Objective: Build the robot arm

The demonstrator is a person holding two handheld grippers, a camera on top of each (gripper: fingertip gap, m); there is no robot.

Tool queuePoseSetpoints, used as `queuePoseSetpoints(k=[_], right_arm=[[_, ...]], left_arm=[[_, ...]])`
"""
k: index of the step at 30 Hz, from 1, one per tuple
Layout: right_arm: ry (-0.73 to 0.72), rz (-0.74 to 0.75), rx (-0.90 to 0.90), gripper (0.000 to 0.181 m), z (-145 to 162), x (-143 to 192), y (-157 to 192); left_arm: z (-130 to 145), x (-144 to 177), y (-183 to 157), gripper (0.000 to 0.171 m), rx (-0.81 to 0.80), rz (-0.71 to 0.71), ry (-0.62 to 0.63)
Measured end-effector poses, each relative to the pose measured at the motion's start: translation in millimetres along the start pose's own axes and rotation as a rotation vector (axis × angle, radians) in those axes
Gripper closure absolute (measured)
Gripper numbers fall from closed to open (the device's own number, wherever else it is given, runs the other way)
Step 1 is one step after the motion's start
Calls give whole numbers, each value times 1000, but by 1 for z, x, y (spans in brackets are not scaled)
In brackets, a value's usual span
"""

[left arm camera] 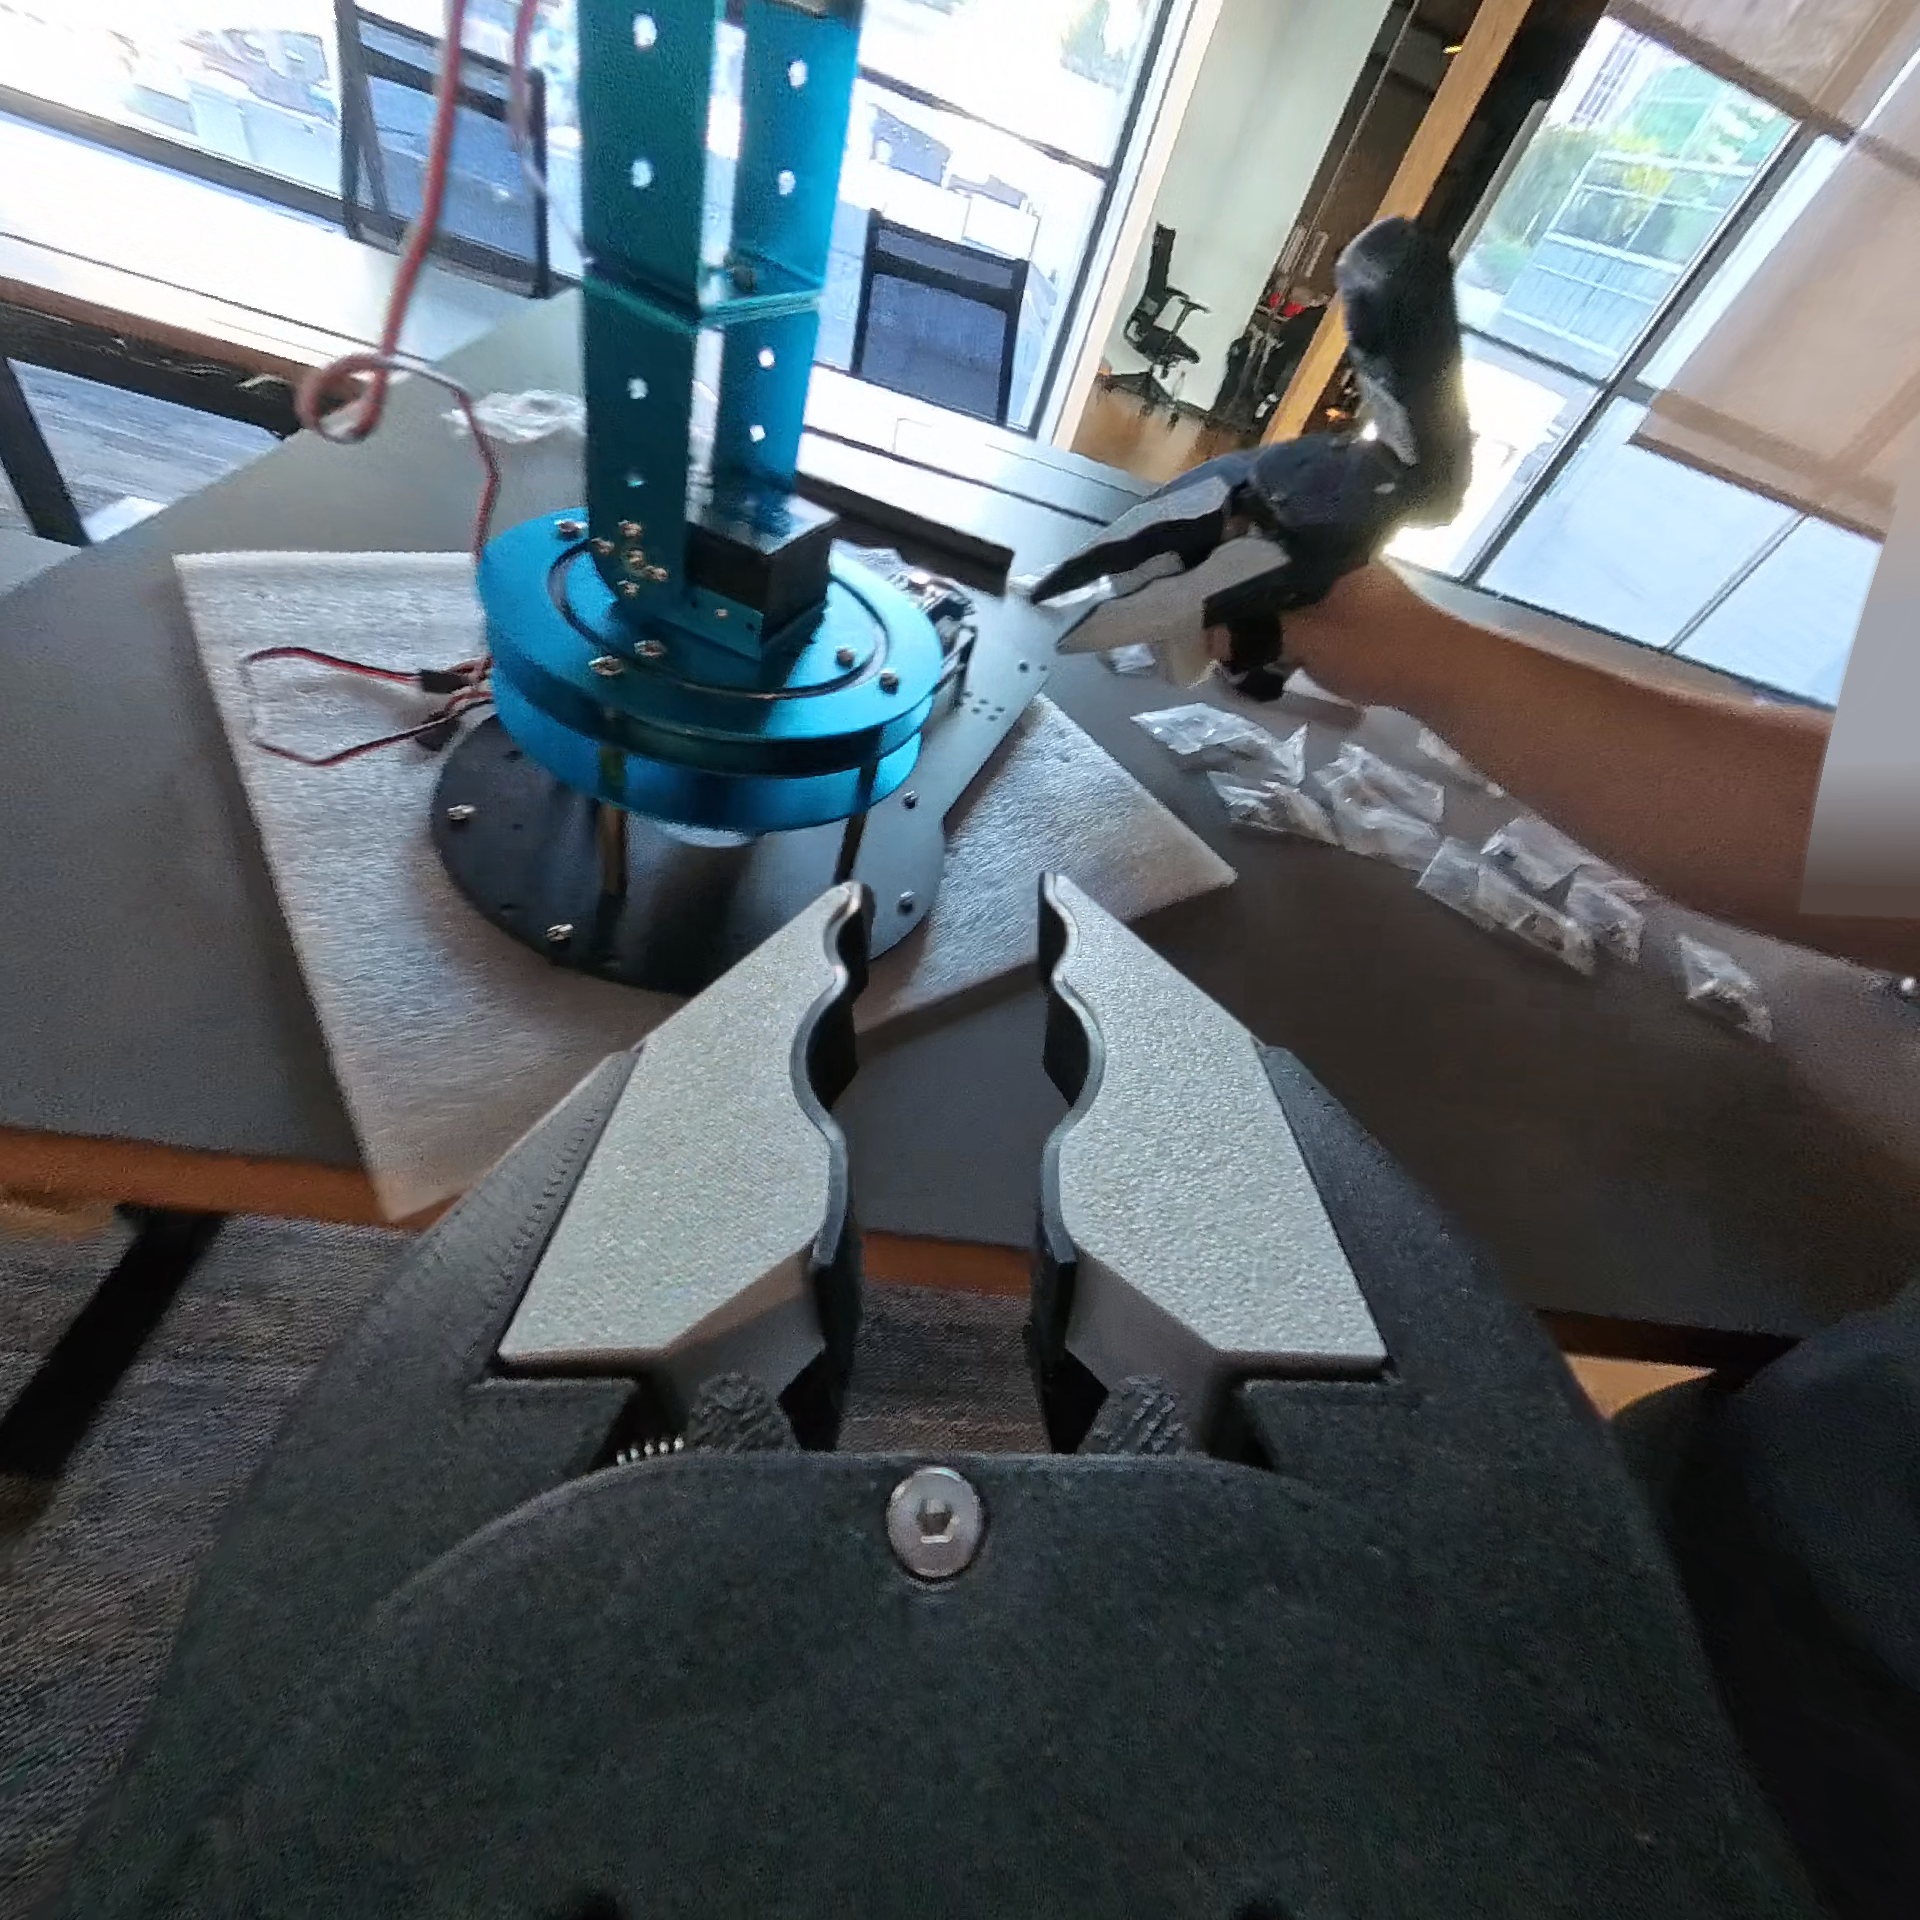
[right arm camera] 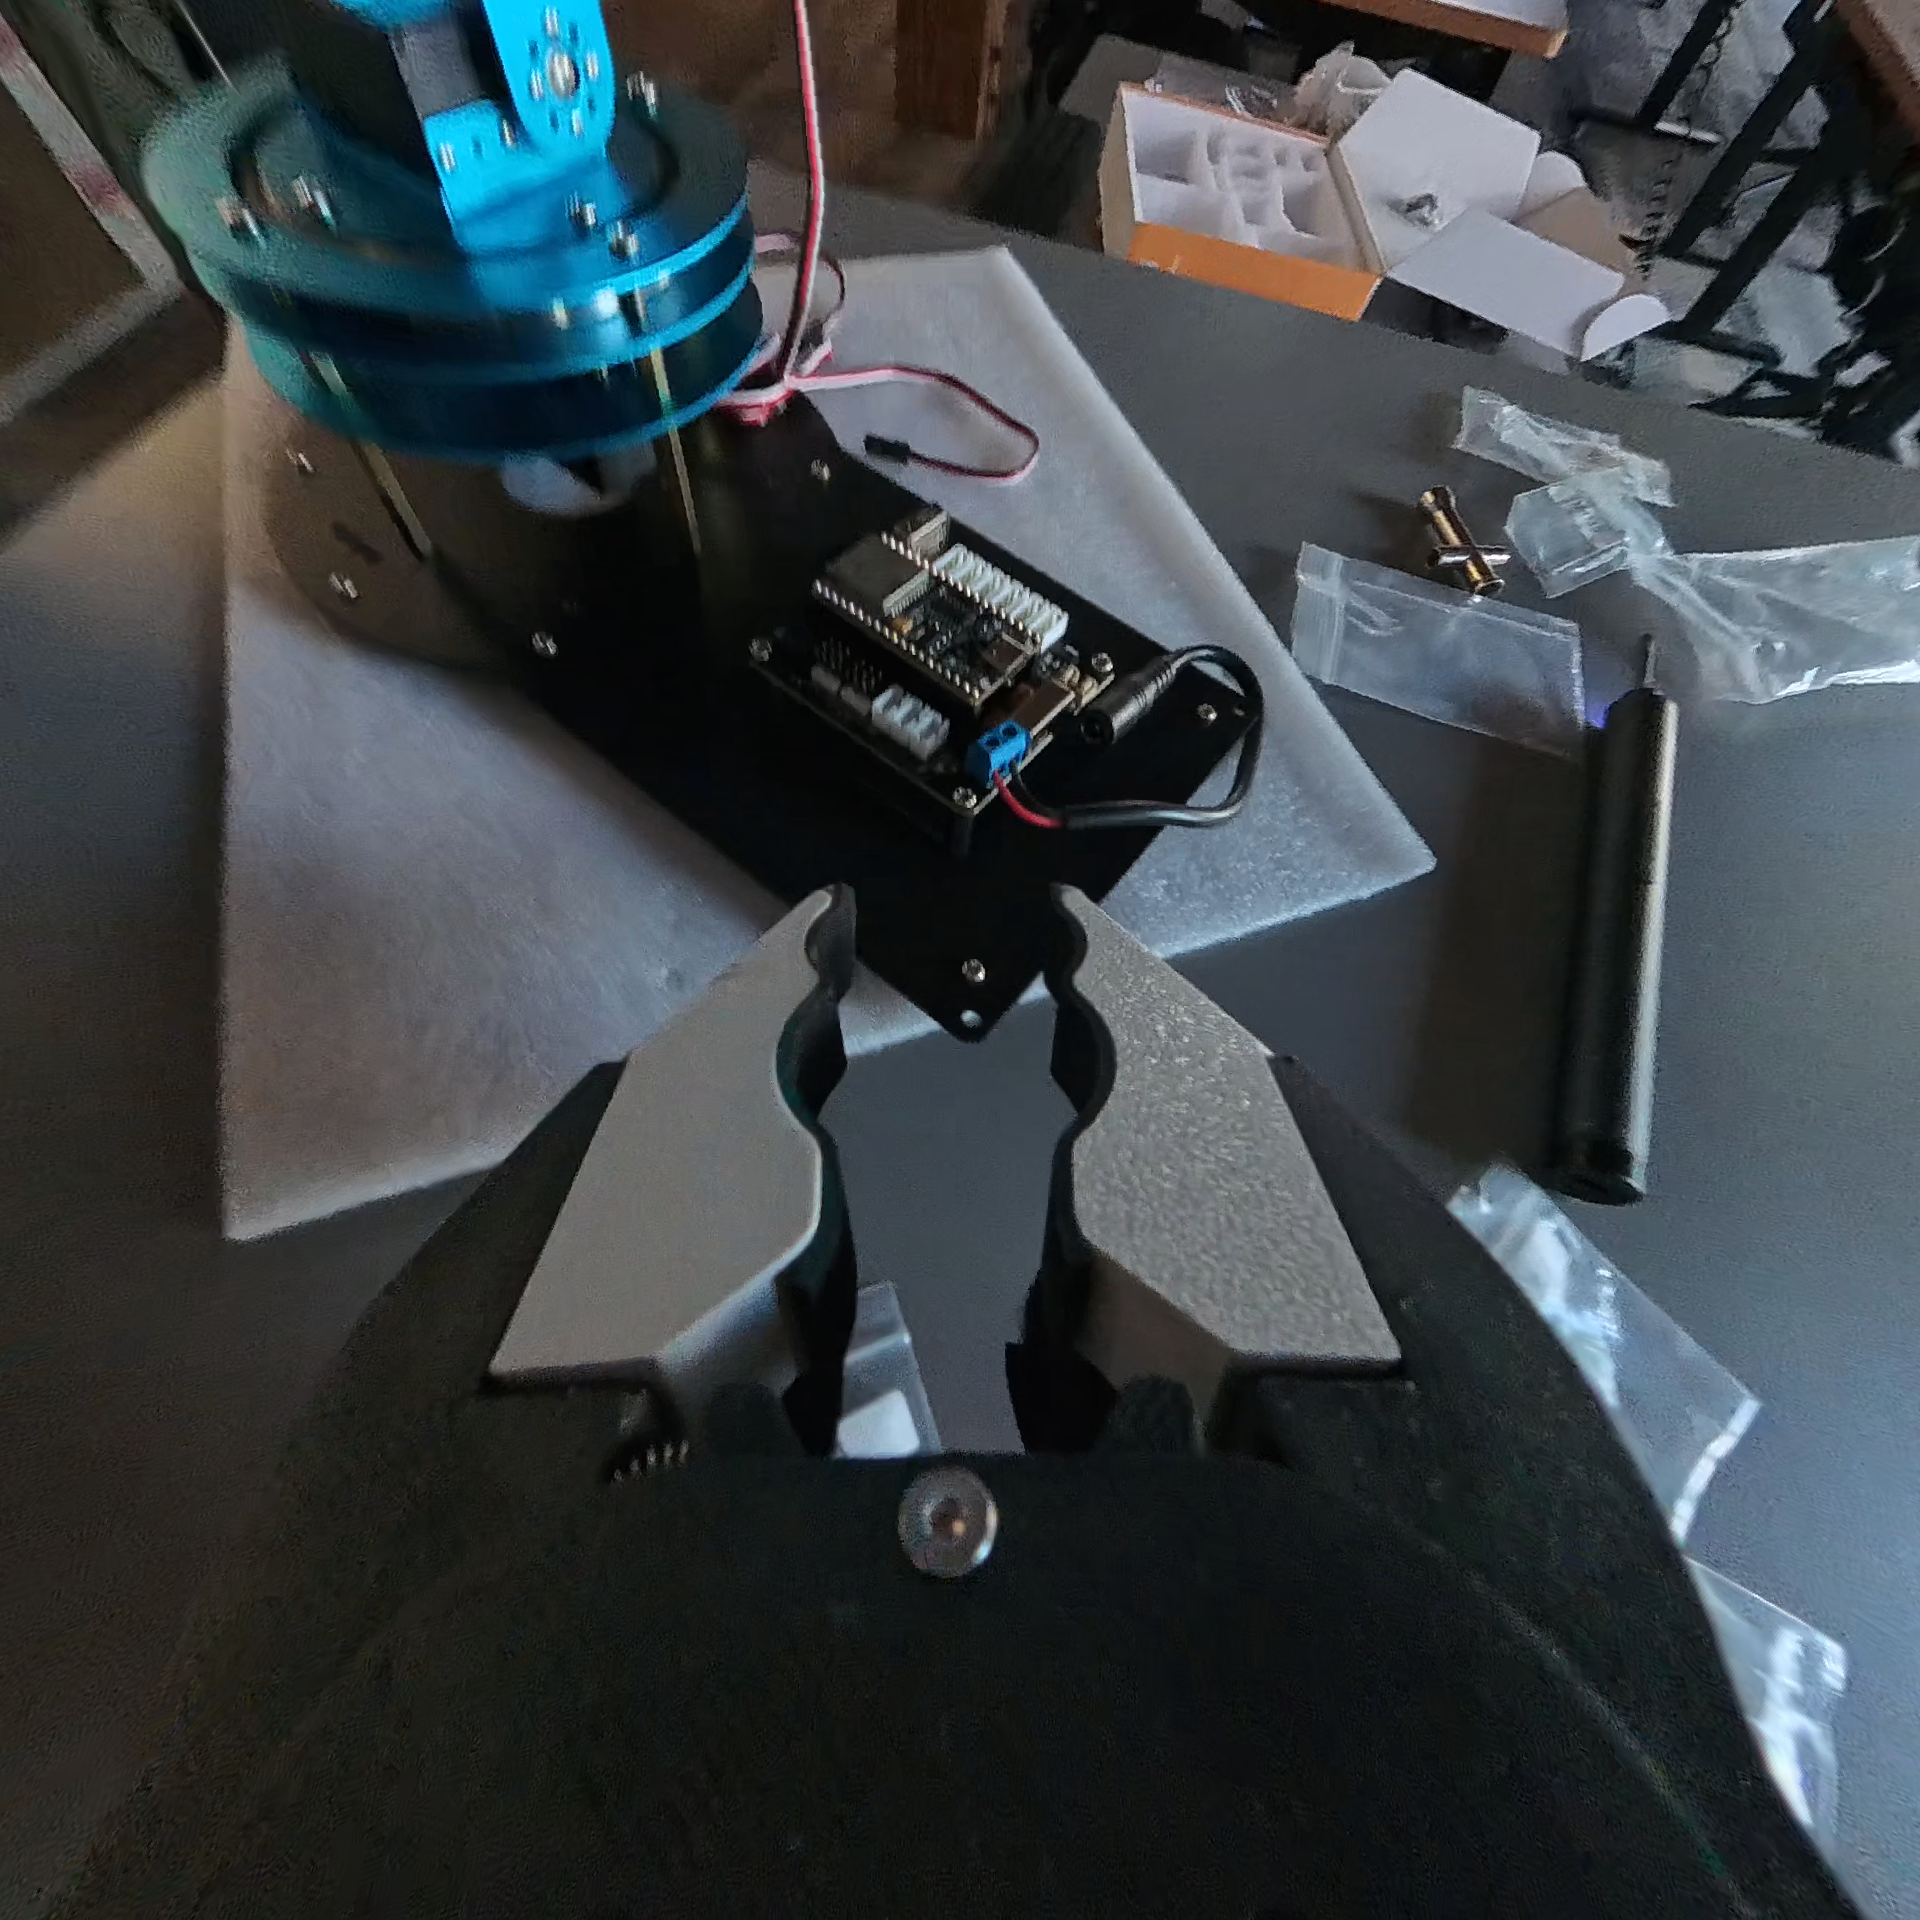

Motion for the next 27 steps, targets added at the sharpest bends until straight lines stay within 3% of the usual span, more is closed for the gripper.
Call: queuePoseSetpoints(k=[5, 8, 11, 14, 17, 20, 23, 27], right_arm=[[49, 23, -170, 145, -12, 4, -13], [49, 155, -294, 148, -21, 7, -20], [-30, 117, -384, 147, -32, 6, -11], [41, 96, -274, 140, -25, 15, 3], [63, 126, -84, 139, -19, 21, 16], [92, 127, 17, 139, -15, 19, 25], [108, 131, 7, 139, -14, 19, 30], [82, 167, 117, 143, -14, 18, 38]], left_arm=[[-1, -45, -42, 142, -48, 34, 41], [5, -78, -57, 142, -166, -39, 95], [7, -93, -59, 147, -233, -109, 90], [1, -76, -51, 145, -279, -207, 4], [1, -53, -32, 135, -284, -306, 19], [-1, -30, -15, 136, -241, -334, 29], [-2, -10, 2, 136, -232, -380, 15], [-1, 2, 25, 132, -219, -335, 29]])
Point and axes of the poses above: each gripper's, where its closed fingertips meet, x back along the fingers, z out of its underside, y = z × x across the jaws, the point moved 9 cm from there along x, back along the fingers, and after that the axes turned 7 degrees about x, right-handed, at the moved point
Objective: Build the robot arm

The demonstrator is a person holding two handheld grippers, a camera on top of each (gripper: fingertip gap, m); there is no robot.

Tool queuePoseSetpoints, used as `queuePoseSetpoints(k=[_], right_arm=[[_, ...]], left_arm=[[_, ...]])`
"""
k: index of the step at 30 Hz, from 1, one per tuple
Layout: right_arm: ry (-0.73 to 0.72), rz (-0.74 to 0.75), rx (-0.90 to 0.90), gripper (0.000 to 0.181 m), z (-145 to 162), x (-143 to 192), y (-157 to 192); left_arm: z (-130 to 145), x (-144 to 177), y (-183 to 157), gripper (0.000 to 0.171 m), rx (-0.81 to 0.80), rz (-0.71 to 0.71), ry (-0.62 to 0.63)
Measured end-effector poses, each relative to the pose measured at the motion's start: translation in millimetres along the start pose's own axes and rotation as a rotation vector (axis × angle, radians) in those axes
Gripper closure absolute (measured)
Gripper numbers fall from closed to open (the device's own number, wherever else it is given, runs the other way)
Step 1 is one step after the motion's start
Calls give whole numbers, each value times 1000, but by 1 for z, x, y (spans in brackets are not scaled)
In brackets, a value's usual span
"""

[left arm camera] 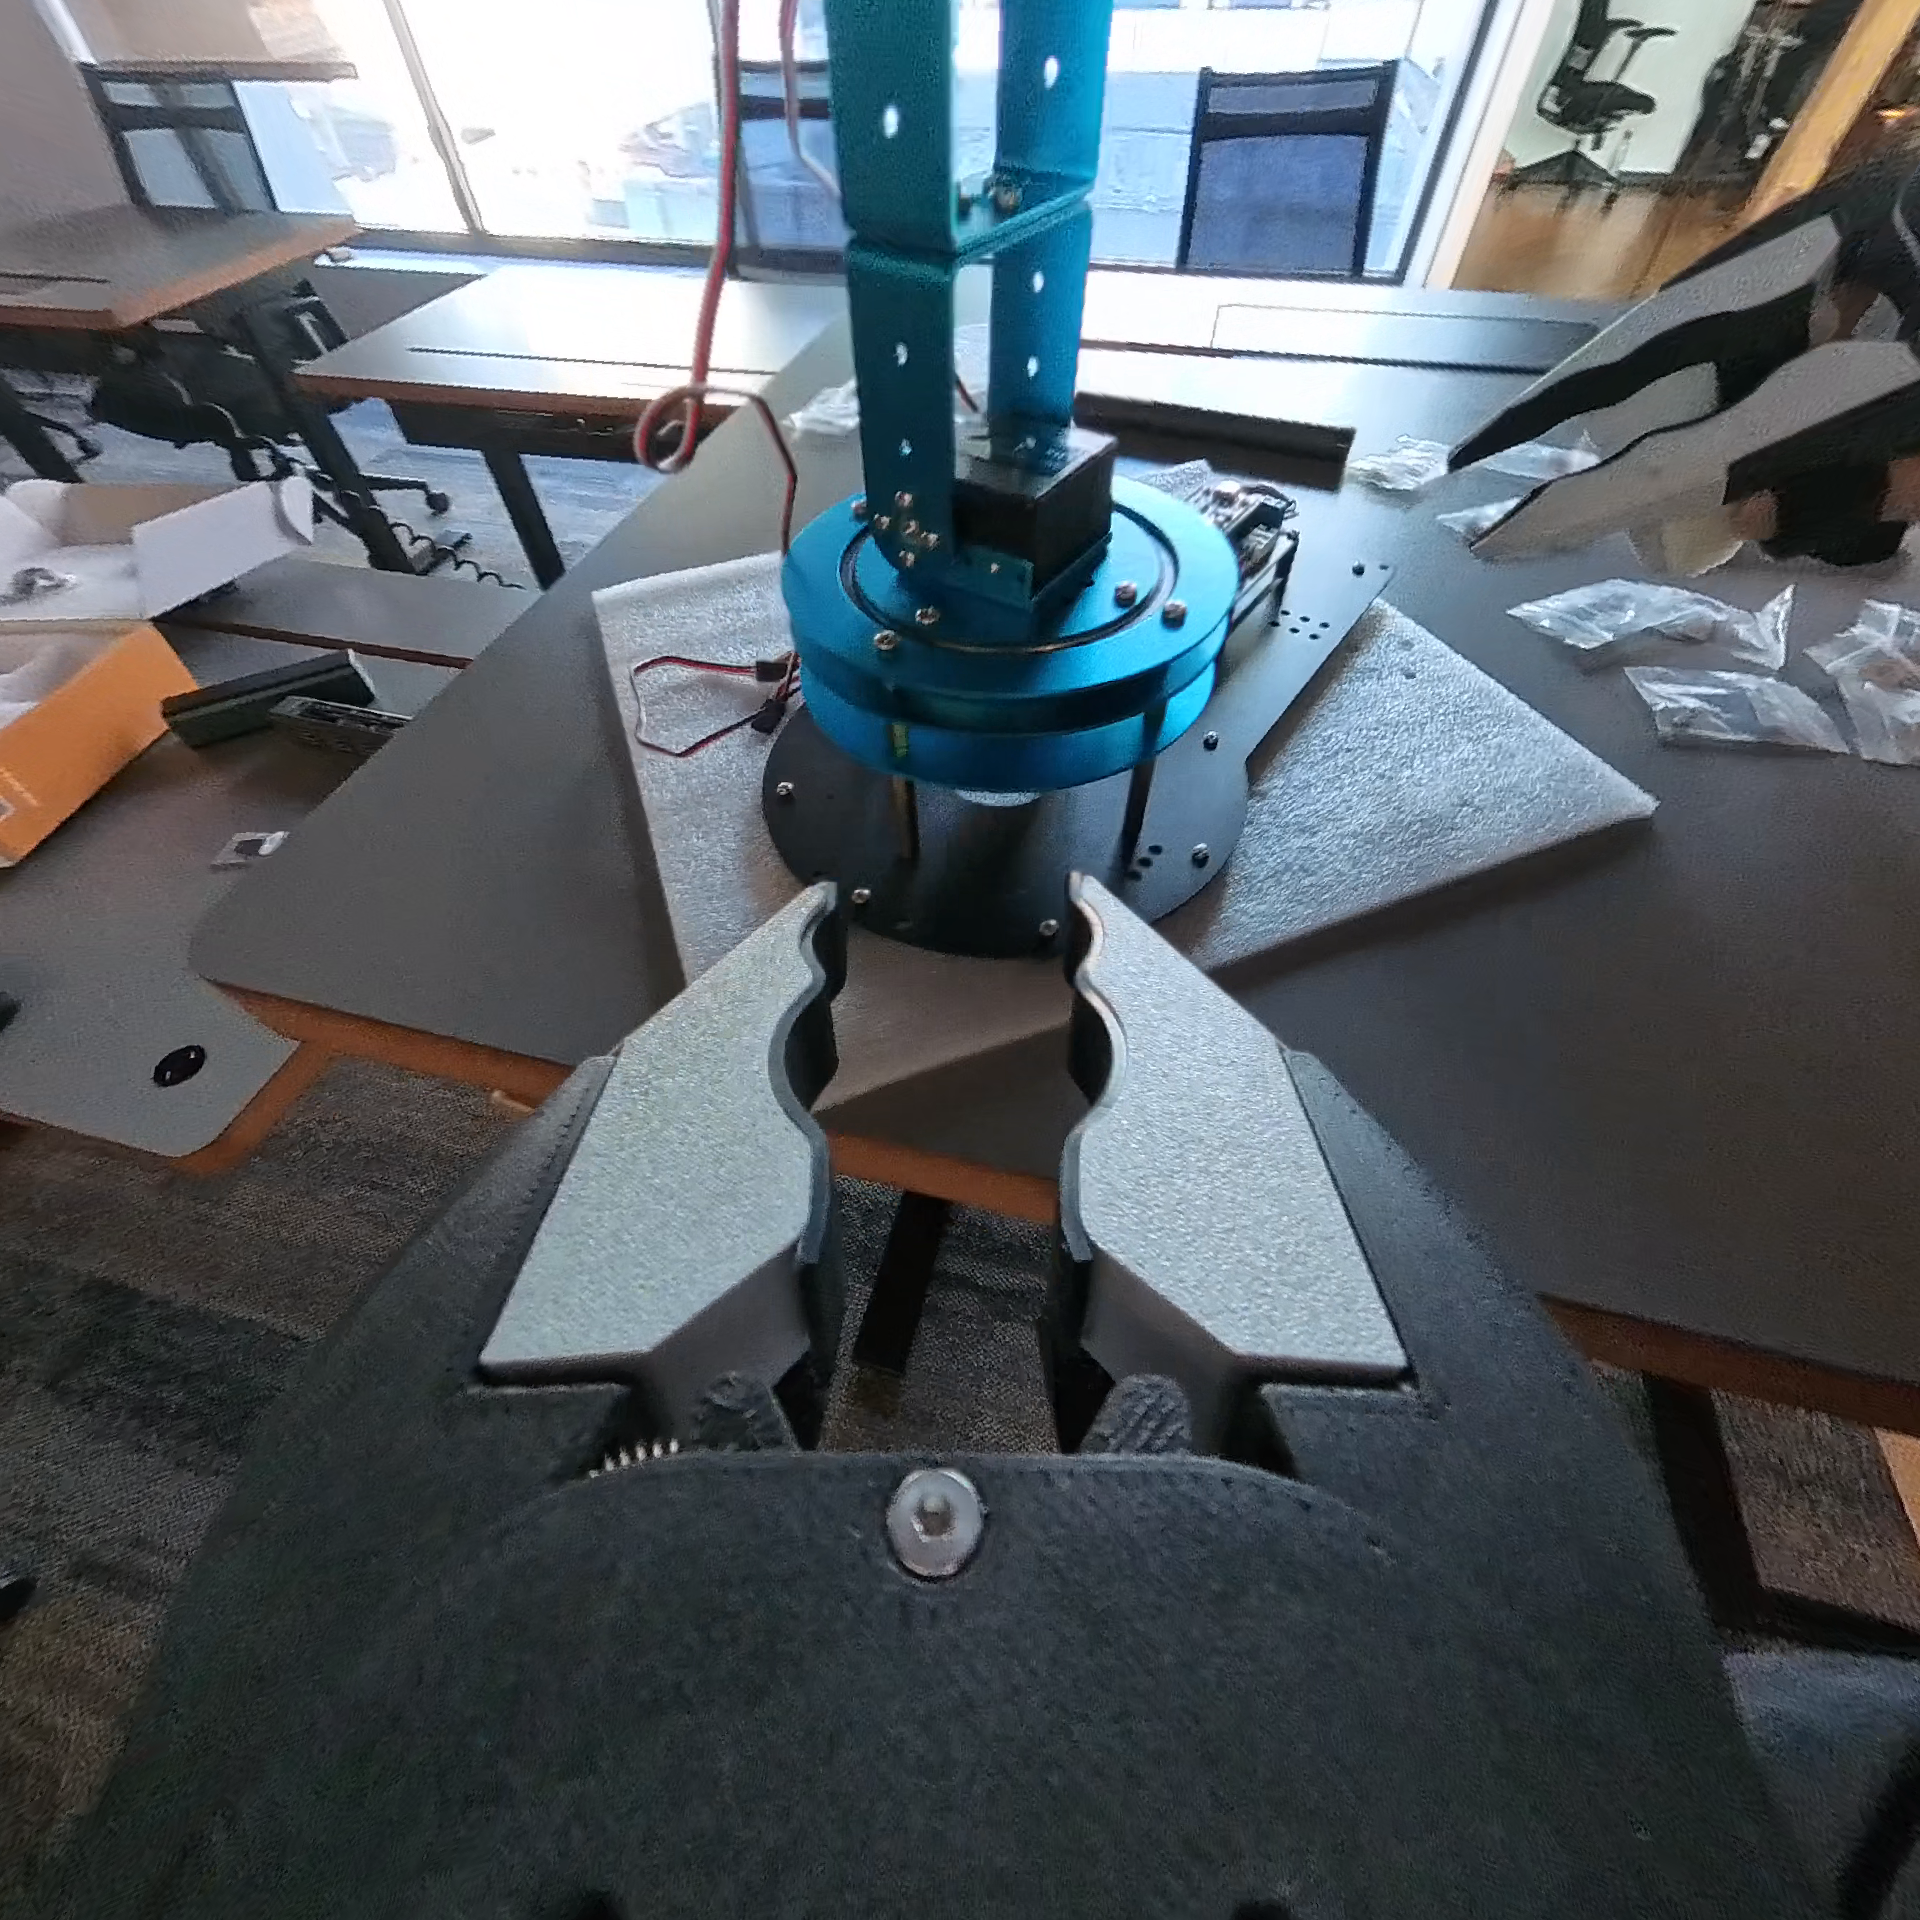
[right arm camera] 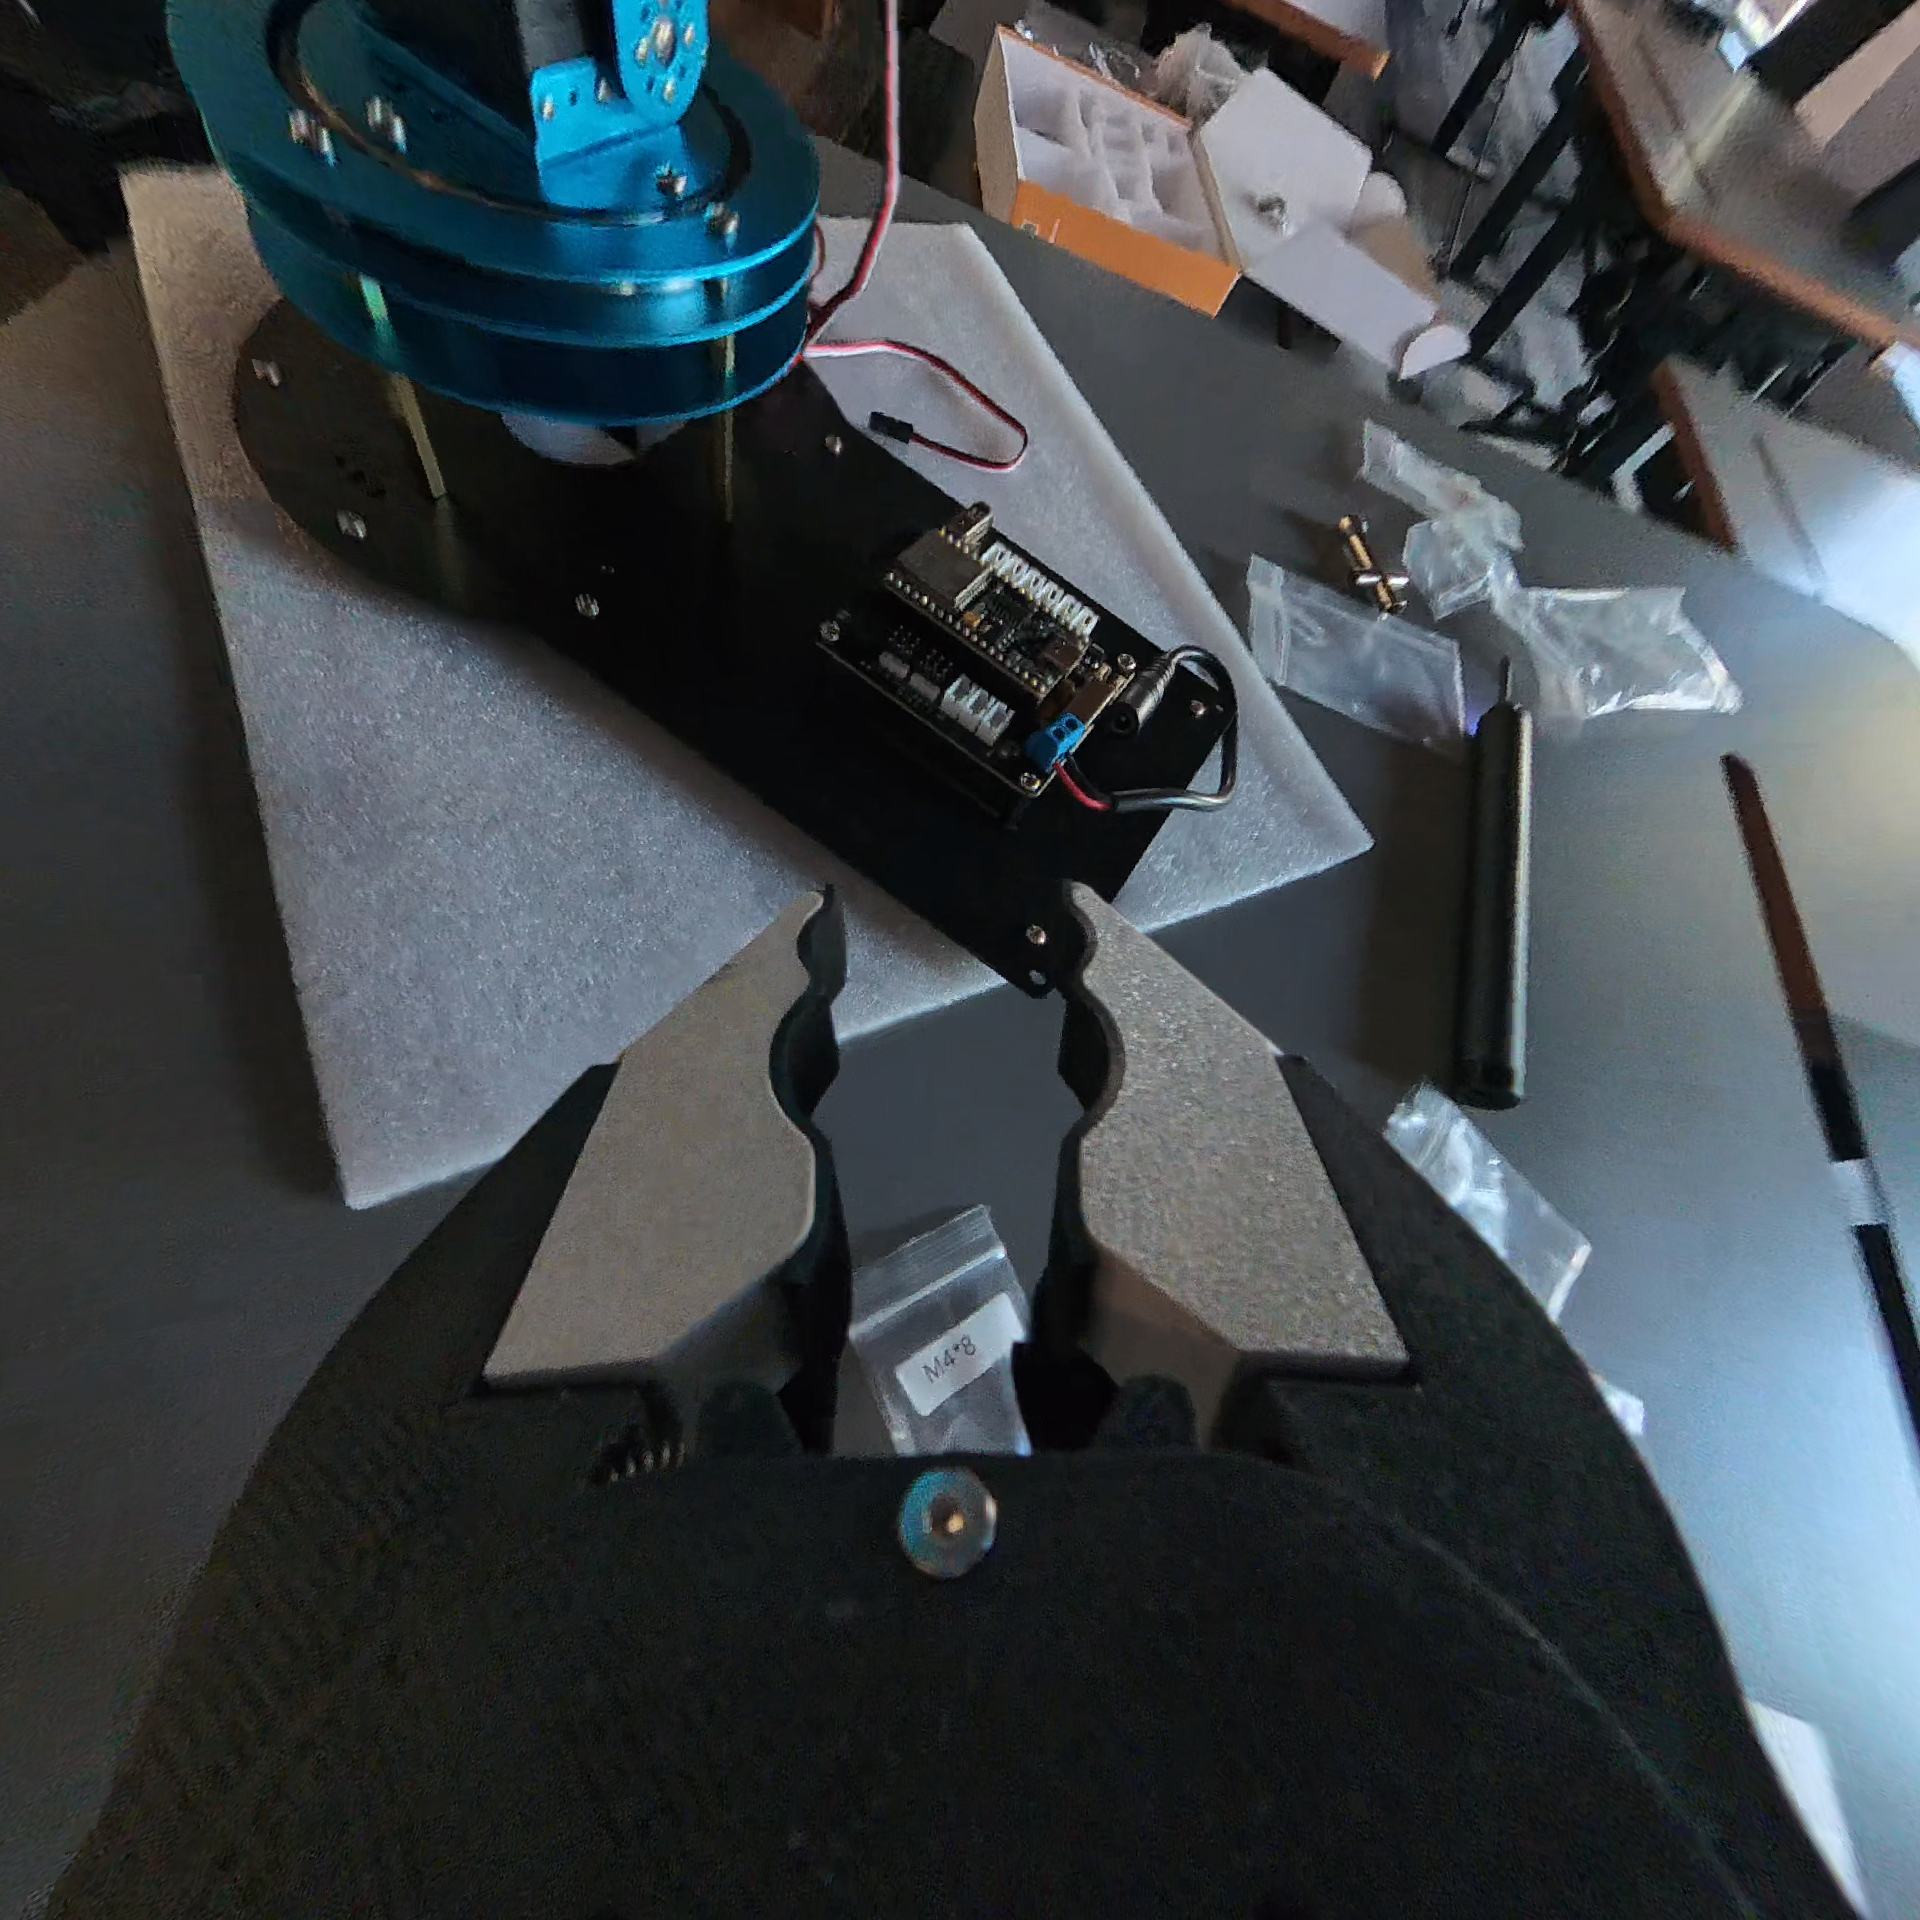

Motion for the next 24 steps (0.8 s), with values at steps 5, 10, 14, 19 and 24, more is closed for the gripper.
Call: queuePoseSetpoints(k=[5, 10, 14, 19, 24], right_arm=[[31, 126, 254, 149, 2, 3, 20], [45, 185, 482, 153, -6, -6, 49], [27, 222, 454, 155, -11, -3, 67], [84, 272, 400, 154, -15, -8, 78], [102, 393, 242, 154, -29, -13, 84]], left_arm=[[-10, -2, 31, 132, 5, 114, -5], [-40, -1, 73, 130, 43, 195, -47], [-59, -3, 118, 128, 143, 321, -72], [-89, -26, 125, 113, 49, 514, -128], [-126, -62, 126, 104, -46, 793, -195]])
Point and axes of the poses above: each gripper's, where its closed fingertips meet, x back along the fingers, z out of its underside, y = z × x across the jaws, the point moved 9 cm from there along x, back along the fingers, and after that the axes turned 7 degrees about x, right-handed, at the moved point
